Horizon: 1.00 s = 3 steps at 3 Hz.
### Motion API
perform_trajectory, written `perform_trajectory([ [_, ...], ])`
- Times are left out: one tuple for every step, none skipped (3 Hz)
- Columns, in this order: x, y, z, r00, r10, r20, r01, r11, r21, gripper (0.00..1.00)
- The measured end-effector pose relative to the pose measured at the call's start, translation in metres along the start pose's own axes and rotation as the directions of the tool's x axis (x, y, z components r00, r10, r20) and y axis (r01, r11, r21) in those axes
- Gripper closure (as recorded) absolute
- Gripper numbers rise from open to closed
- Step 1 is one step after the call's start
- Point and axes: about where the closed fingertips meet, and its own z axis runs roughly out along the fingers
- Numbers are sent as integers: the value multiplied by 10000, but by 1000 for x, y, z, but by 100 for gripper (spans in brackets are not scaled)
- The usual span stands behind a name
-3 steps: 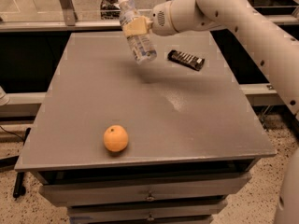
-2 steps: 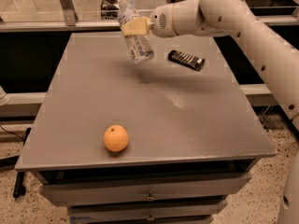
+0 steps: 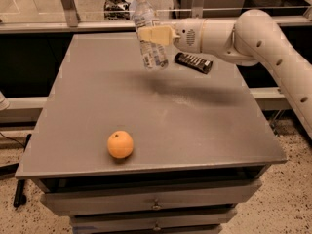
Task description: Place blue plastic bottle upright
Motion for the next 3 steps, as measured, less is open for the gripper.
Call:
perform_trajectory([
  [13,17,-39,9962,-761,423,769,9969,-193,100],
  [24,24,-92,9825,-1697,763,1691,9855,143,100],
  [24,24,-91,9825,-1696,770,1691,9855,134,100],
])
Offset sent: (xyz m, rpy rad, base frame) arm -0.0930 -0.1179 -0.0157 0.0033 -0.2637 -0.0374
